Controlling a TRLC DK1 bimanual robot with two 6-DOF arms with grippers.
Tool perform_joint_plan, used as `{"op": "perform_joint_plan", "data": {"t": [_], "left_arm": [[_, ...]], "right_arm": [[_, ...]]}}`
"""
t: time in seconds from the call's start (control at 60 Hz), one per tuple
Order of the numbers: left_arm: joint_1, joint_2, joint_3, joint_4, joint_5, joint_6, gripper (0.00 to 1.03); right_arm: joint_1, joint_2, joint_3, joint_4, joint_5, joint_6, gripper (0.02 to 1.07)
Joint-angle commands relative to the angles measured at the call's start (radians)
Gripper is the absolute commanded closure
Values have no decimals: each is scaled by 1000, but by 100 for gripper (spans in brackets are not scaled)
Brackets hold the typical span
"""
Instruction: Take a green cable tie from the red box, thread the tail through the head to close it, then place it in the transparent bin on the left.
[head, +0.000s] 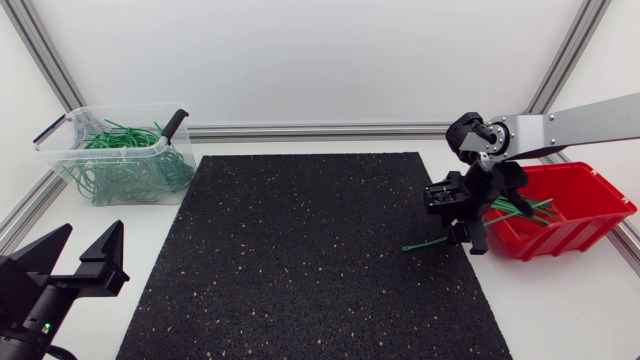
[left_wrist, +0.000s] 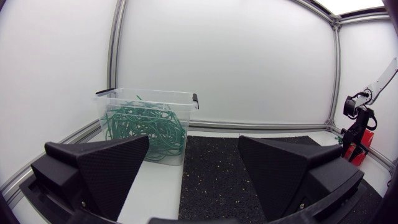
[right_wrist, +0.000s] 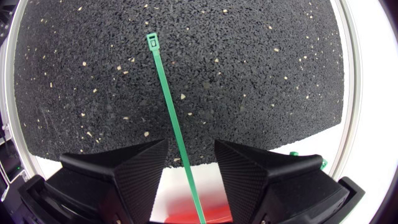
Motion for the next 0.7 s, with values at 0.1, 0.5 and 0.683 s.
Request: {"op": "perform_joint_plan", "data": {"t": [0.1,0.5,0.683], "left_arm": [[-7,2,-39,-26,1,-19,3],[-7,2,-39,-26,1,-19,3],[-7,2,-39,-24,1,-19,3]], "right_arm": [[-3,28,20,8,15,-25,82],[-1,39,11,-6,41,-26,99],[3,0,-12,-22,56,-26,101]]}}
